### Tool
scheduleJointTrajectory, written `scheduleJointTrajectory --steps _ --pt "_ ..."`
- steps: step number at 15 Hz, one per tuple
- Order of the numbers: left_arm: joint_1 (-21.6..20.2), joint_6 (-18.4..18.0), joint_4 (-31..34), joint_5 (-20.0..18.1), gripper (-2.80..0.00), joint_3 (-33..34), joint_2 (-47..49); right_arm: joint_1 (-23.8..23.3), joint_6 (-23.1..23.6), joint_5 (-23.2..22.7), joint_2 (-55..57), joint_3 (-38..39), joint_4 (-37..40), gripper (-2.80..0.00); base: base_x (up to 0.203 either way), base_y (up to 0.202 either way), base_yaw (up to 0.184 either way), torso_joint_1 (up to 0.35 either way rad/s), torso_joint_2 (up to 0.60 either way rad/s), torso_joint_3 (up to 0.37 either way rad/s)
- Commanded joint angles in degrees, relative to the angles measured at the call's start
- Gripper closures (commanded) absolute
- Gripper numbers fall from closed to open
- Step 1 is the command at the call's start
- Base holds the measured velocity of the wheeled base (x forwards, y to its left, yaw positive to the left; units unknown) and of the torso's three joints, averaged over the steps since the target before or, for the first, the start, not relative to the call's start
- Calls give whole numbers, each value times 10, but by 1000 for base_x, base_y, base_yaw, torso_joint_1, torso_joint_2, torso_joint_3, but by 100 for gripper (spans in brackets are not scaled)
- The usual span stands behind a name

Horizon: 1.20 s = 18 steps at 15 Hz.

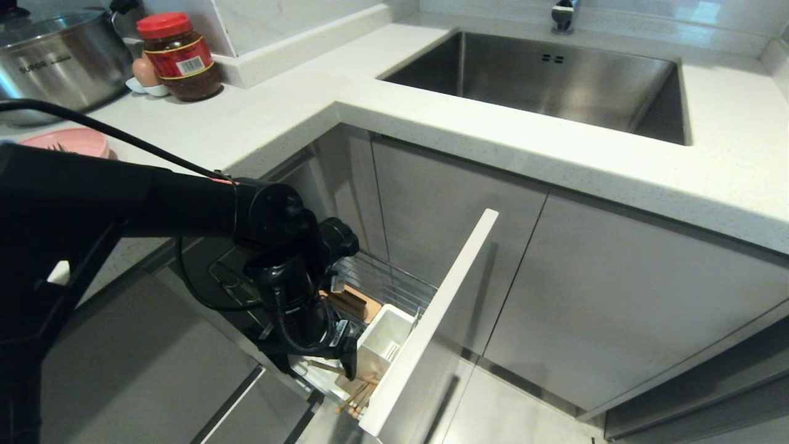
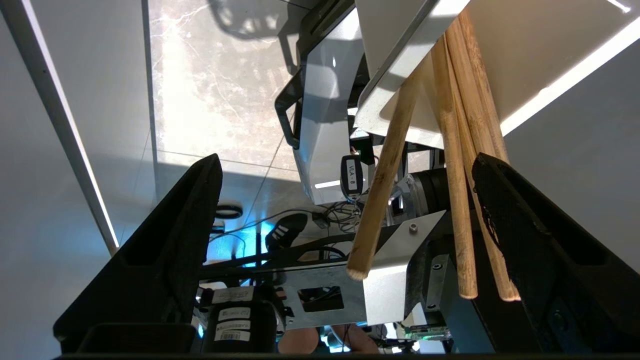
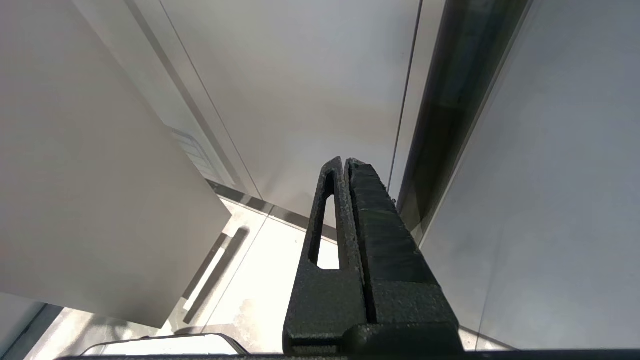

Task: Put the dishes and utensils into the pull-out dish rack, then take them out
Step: Take the chopsticks out of the cupboard

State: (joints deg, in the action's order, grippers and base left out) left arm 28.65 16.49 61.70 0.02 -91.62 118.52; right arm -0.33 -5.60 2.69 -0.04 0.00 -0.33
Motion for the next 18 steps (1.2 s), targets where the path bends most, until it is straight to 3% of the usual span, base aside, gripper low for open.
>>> scheduleJointTrajectory --steps 1,5,14,15,18 --pt "-4 -8 6 1 -280 3 -2 0 0 0 -2 0 0 0 0 0 0 0 0 0" --pt "-17 -25 6 2 -280 8 7 0 0 0 -2 0 0 0 0 0 0 0 0 0" --pt "-10 -27 4 -8 -280 9 22 0 0 0 -1 0 0 0 0 0 0 0 0 0" --pt "-8 -27 3 -20 0 9 22 0 0 0 -2 0 0 0 0 0 0 0 0 0" --pt "-1 -25 2 -30 0 8 22 0 0 0 -1 0 0 0 0 0 0 0 0 0"
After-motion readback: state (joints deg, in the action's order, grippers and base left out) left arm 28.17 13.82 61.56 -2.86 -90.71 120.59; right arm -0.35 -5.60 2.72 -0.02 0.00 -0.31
